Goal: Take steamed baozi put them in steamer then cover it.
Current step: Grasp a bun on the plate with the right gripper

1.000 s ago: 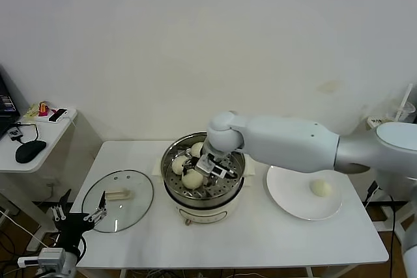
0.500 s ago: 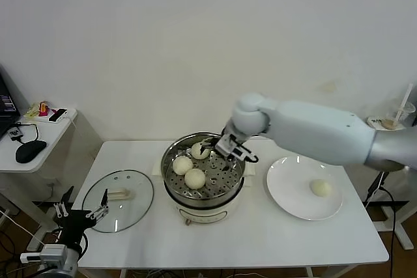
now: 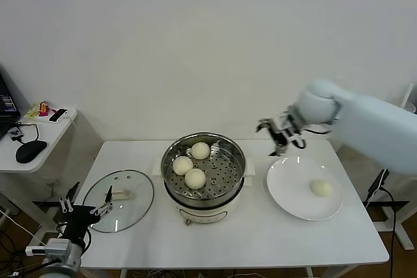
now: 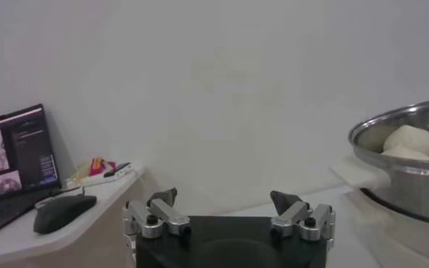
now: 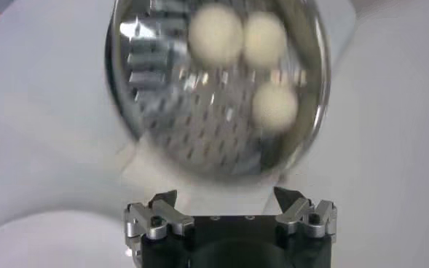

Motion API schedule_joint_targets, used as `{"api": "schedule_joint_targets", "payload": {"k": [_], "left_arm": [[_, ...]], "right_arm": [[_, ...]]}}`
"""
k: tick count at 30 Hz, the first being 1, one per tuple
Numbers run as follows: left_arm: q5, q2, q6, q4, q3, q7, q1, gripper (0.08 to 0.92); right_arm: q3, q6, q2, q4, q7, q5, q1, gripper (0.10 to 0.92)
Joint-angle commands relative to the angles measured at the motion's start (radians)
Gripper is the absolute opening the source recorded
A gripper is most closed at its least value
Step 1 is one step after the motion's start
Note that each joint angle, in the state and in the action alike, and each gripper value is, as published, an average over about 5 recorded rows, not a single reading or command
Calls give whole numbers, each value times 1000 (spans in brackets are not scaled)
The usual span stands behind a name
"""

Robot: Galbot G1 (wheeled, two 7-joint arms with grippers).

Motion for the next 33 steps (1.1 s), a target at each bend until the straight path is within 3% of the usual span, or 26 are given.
{"api": "schedule_joint_targets", "payload": {"k": [1, 12, 24, 33], "left_arm": [[4, 13, 2, 10, 27, 0, -11, 823], [18, 14, 9, 14, 52, 1, -15, 823], [20, 10, 8, 15, 40, 2, -4, 823], [20, 7, 8, 13, 23, 3, 8, 823]], "right_arm": [[300, -80, -263, -12, -5, -107, -365, 823], [560, -22, -202, -129, -10, -243, -677, 823], [572, -4, -17, -333, 18, -319, -664, 823], [548, -2, 72, -398, 11, -337, -645, 823]]}}
